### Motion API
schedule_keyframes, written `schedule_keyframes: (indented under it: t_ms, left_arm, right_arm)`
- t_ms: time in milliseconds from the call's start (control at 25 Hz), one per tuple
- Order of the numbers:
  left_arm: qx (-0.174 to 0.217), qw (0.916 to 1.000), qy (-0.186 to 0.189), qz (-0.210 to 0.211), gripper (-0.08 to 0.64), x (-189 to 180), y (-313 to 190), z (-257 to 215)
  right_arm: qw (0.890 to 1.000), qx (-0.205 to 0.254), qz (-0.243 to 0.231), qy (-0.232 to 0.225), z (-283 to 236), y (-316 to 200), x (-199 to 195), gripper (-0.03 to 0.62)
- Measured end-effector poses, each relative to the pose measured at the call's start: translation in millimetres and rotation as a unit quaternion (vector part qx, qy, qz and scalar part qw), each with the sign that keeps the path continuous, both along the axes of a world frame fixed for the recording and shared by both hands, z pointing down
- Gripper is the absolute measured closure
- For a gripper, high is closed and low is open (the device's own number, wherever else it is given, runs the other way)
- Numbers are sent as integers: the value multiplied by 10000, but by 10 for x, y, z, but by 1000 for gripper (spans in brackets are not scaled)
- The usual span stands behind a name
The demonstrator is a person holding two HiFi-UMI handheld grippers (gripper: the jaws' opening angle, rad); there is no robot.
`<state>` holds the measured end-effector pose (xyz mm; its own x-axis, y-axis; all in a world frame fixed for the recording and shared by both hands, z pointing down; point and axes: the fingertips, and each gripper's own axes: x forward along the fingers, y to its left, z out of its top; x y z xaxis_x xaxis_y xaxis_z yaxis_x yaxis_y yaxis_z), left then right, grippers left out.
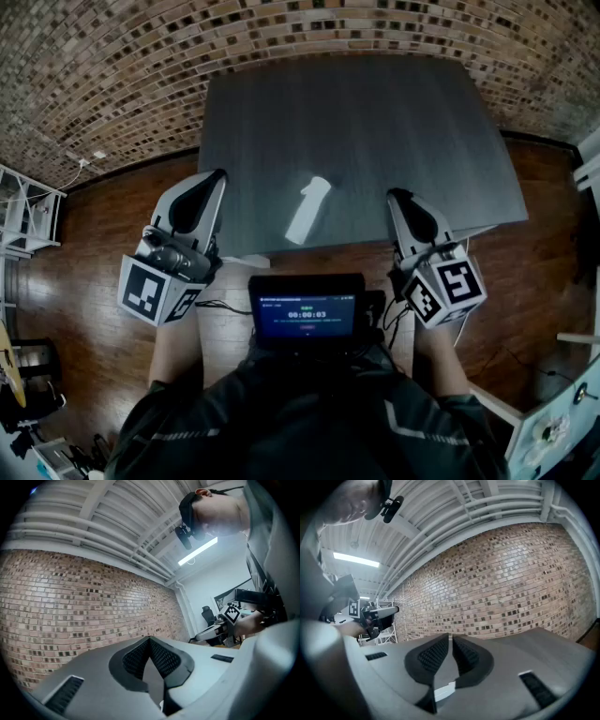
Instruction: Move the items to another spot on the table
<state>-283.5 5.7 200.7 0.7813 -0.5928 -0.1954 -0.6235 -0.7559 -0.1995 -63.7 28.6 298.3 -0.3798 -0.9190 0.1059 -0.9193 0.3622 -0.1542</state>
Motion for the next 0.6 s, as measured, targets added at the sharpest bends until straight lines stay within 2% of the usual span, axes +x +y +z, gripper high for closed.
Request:
schedule_keyframes:
  t_ms: [40, 80, 320, 440, 520, 600]
  left_arm:
    - [-18, 10000, 3, 36, 558, -112, -77, 18]
    - [-33, 10000, 0, 73, 558, -224, -156, 35]
    - [-60, 9985, -99, 537, 558, -708, -605, 137]
    - [124, 9969, -56, 777, 558, -854, -788, 89]
    - [103, 9957, -18, 920, 558, -942, -885, 80]
    - [42, 9947, 22, 1025, 558, -1008, -964, 88]
  right_arm:
    - [10000, -30, 44, 8, 29, -62, -119, 540]
    - [9999, -56, 94, 14, 56, -128, -237, 535]
    - [9982, -212, 556, 20, 206, -509, -792, 535]
    - [9963, -341, 783, 49, 296, -617, -985, 535]
    - [9952, -478, 848, 123, 389, -678, -1106, 421]
    - [9935, -576, 965, 193, 473, -730, -1192, 405]
